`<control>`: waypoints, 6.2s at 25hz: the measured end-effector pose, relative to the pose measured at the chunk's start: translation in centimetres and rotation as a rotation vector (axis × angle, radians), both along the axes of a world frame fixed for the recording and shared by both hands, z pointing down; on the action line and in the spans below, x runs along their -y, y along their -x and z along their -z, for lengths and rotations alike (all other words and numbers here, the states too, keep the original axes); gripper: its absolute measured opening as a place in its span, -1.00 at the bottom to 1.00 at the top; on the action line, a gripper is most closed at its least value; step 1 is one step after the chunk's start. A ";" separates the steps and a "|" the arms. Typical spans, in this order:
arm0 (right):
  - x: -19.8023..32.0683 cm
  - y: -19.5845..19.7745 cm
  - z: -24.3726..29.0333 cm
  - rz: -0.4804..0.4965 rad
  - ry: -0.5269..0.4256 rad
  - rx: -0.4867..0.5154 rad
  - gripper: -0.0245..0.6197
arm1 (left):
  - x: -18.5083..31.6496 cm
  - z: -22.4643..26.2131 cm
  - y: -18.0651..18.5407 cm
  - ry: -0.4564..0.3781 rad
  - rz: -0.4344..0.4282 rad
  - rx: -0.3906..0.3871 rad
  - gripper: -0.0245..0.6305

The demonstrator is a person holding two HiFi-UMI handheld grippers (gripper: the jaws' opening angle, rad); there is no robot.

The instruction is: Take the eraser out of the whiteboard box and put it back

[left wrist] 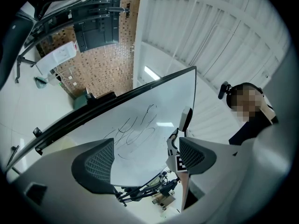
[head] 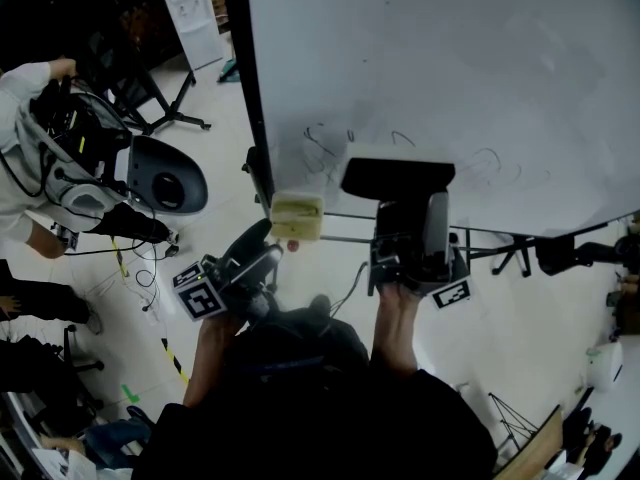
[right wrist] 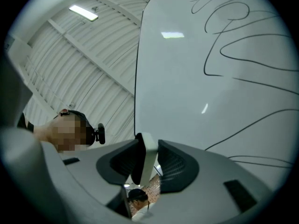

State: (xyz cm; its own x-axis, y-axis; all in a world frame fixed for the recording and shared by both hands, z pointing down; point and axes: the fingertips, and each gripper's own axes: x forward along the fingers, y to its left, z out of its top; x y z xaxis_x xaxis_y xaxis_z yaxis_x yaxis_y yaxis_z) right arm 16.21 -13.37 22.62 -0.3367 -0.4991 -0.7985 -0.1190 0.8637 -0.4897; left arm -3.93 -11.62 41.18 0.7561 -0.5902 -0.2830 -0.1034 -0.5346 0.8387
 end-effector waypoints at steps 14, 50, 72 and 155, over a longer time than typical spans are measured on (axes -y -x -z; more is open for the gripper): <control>-1.6 -3.4 -0.2 -0.015 -0.052 0.142 -0.45 | -0.7 0.0 -0.1 -0.014 -0.005 -0.004 0.38; -1.7 -7.8 -0.7 -0.055 -0.046 0.266 -0.45 | -0.5 0.4 -2.0 -0.021 -0.037 0.003 0.38; -0.2 -1.0 -0.8 -0.110 -0.001 -0.147 -0.45 | -0.5 0.0 -1.5 -0.018 -0.031 -0.006 0.38; 3.5 12.5 -22.2 0.018 0.177 -1.160 -0.45 | -0.1 -2.3 0.5 0.051 -0.009 -0.027 0.38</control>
